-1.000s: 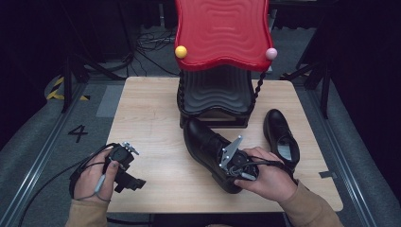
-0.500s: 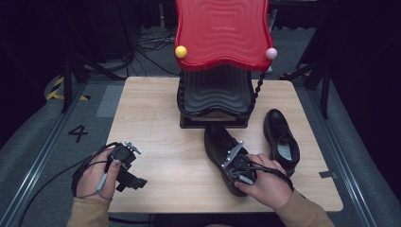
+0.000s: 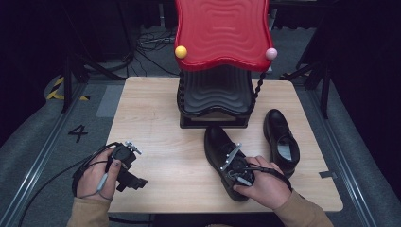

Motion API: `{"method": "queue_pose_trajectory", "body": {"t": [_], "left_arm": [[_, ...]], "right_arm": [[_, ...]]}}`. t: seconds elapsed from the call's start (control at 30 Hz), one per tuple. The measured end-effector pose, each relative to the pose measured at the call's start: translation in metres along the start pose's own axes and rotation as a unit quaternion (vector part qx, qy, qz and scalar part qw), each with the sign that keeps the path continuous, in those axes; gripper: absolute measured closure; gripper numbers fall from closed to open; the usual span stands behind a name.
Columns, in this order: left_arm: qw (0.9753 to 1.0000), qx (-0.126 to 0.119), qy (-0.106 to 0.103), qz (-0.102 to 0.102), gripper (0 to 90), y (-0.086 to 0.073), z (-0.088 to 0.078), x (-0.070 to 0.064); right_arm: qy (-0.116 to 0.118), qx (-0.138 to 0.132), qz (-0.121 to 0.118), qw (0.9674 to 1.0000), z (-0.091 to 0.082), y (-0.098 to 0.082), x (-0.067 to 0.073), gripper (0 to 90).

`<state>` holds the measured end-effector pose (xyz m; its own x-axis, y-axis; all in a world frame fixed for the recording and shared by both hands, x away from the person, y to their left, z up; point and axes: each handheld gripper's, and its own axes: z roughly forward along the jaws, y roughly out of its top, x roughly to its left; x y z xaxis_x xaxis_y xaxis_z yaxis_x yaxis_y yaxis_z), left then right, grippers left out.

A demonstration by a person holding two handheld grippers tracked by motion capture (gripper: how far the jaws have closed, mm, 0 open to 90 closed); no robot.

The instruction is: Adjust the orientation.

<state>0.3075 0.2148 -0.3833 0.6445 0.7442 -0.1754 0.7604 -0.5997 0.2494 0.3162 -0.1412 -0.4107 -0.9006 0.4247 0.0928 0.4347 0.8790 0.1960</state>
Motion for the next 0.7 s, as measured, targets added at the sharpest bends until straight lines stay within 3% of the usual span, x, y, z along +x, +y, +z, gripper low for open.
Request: {"method": "queue_pose_trajectory", "body": {"t": [0.4, 0.57, 0.7], "left_arm": [[1.0, 0.002, -0.001, 0.0, 17.1, 0.001, 0.001, 0.0], [1.0, 0.001, -0.001, -0.001, 17.1, 0.001, 0.001, 0.0], [1.0, 0.001, -0.001, 0.0, 17.1, 0.001, 0.001, 0.0]], "right_arm": [[0.013, -0.057, 0.004, 0.9983, -0.02, -0.008, -0.007, 61.9], [0.014, -0.108, 0.014, 0.9939, -0.042, -0.017, -0.014, 58.8], [-0.005, -0.141, 0.027, 0.9896, -0.057, -0.025, -0.019, 58.8]]}}
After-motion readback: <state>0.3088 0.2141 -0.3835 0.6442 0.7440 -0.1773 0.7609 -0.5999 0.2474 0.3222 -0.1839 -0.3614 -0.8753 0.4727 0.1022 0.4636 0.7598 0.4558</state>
